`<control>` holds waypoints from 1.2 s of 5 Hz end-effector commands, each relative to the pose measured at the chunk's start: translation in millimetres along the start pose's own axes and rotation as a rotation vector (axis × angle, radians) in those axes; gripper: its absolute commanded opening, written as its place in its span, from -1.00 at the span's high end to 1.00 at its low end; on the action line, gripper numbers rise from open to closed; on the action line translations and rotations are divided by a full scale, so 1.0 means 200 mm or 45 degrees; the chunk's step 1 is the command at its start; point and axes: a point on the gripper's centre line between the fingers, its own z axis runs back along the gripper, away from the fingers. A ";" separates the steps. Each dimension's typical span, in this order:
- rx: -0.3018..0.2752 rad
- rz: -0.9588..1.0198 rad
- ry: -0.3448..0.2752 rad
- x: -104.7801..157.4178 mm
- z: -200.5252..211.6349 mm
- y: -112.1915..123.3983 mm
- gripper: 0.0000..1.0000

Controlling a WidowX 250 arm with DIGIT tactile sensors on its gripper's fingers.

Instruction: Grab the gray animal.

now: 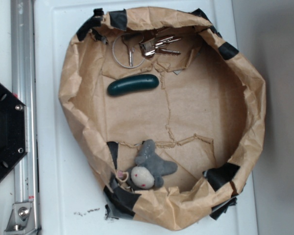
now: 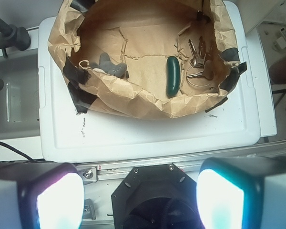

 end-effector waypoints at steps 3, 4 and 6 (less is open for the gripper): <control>0.045 0.630 -0.105 0.34 -0.22 0.03 -1.00; 0.033 0.820 -0.100 0.48 -0.33 0.05 -1.00; -0.232 0.900 0.036 0.64 -0.69 0.00 -1.00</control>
